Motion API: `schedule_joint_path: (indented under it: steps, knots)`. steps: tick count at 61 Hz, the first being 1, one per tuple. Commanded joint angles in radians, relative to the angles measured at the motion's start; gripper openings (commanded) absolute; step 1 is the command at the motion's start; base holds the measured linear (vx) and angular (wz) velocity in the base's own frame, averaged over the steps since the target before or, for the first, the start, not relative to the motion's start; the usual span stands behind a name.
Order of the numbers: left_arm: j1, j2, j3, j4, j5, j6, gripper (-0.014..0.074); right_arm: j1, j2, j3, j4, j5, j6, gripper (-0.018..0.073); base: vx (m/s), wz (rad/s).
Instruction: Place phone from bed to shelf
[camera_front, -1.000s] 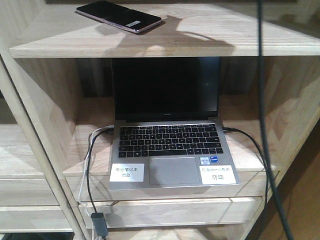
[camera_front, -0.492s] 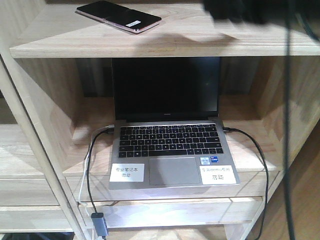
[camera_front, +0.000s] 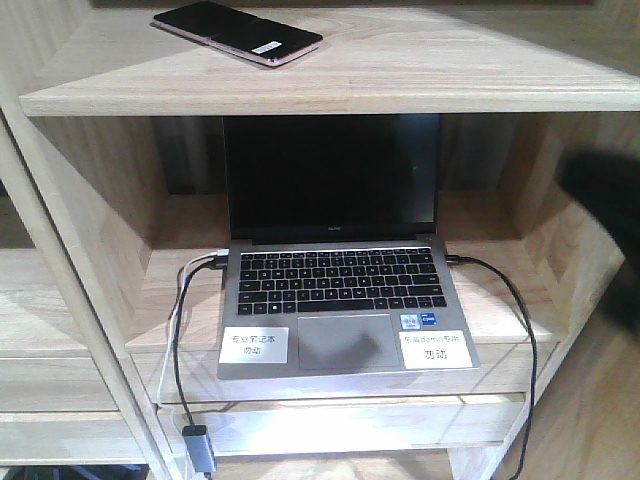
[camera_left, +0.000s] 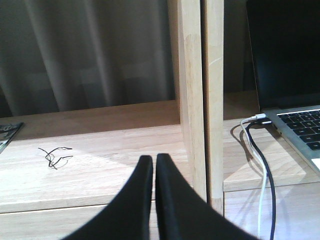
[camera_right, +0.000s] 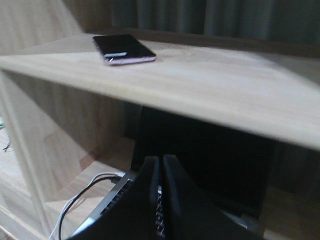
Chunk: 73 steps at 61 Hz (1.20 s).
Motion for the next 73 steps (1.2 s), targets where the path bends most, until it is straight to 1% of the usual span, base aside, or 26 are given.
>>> schedule_joint_path:
  steps: [1,13,24,66,69,73]
  knots:
    - [0.004,-0.006,-0.023,-0.009,-0.072,-0.006,0.0001,-0.004,-0.096,0.053,0.024,-0.067,-0.012,-0.0005,0.00,0.00]
    - [0.004,-0.006,-0.023,-0.009,-0.072,-0.006,0.0001,-0.004,-0.289,0.203,0.024,-0.063,-0.012,-0.0006,0.00,0.00]
    - [0.004,-0.006,-0.023,-0.009,-0.072,-0.006,0.0001,-0.004,-0.388,0.288,0.024,-0.064,-0.012,-0.0006,0.00,0.00]
    - [0.004,-0.006,-0.023,-0.009,-0.072,-0.006,0.0001,-0.004,-0.398,0.295,0.022,-0.066,-0.012,-0.0005,0.00,0.00]
    - [0.004,-0.006,-0.023,-0.009,-0.072,-0.006,0.0001,-0.004,-0.397,0.295,0.006,-0.069,-0.012,-0.0005,0.00,0.00]
    - [0.004,-0.006,-0.023,-0.009,-0.072,-0.006,0.0001,-0.004,-0.397,0.295,-0.042,-0.070,0.011,-0.0005,0.00,0.00]
